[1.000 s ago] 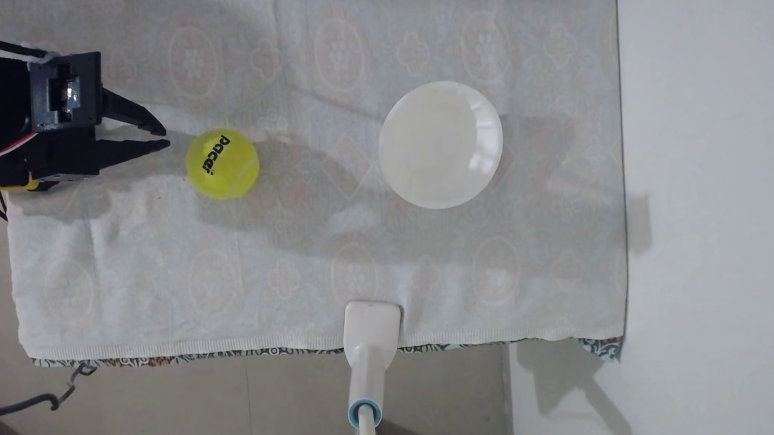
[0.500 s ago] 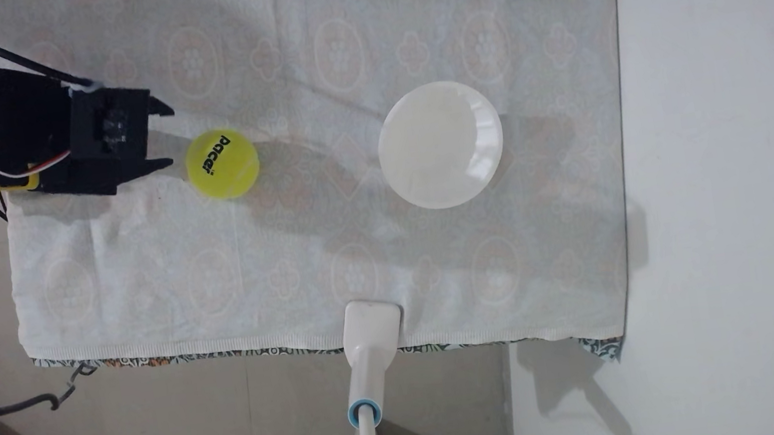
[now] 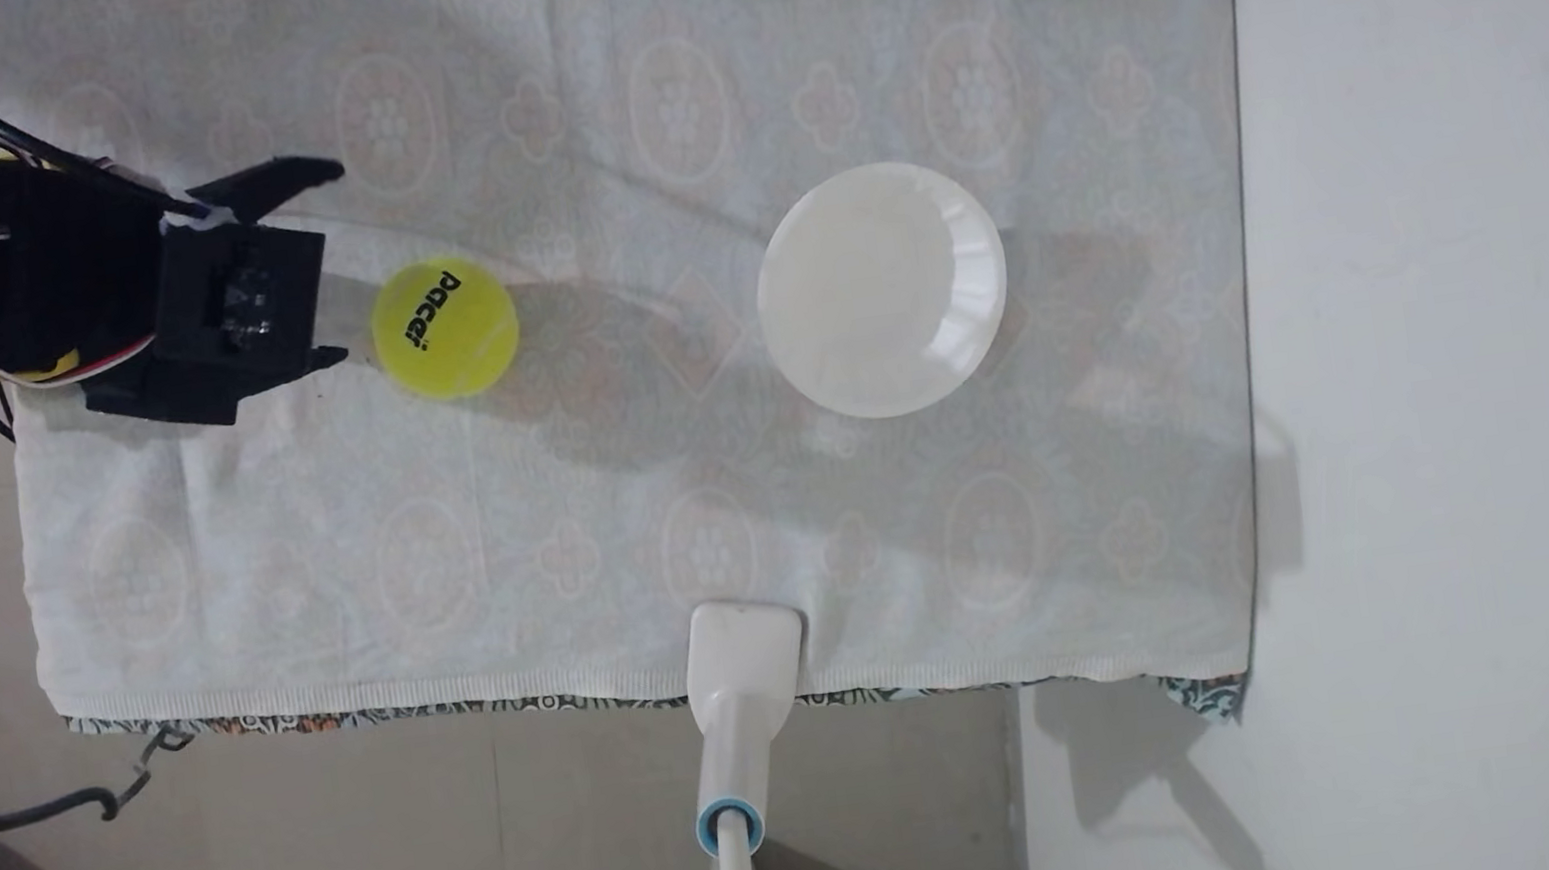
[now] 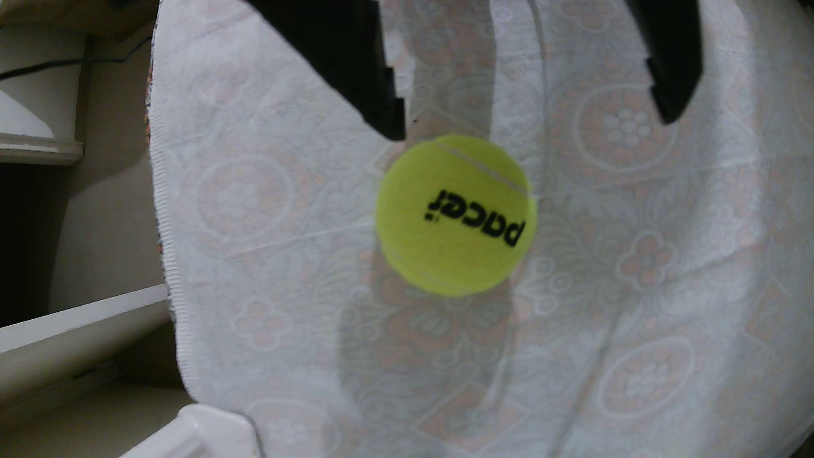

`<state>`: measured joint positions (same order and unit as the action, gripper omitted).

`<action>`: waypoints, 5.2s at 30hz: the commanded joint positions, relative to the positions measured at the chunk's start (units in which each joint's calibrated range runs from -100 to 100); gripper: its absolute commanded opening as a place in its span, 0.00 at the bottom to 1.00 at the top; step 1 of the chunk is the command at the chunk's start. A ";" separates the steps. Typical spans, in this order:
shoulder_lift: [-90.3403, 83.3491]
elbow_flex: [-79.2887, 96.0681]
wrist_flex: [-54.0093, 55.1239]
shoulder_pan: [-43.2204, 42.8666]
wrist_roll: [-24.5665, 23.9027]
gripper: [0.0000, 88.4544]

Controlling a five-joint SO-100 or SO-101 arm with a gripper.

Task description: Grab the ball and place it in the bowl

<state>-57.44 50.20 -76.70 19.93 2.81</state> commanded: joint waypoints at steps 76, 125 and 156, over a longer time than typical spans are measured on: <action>38.09 -3.27 19.17 12.01 0.83 0.46; 27.22 0.73 13.75 6.50 2.10 0.44; 33.42 2.91 22.62 5.18 2.83 0.22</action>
<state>-24.67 56.08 -57.18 25.43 5.45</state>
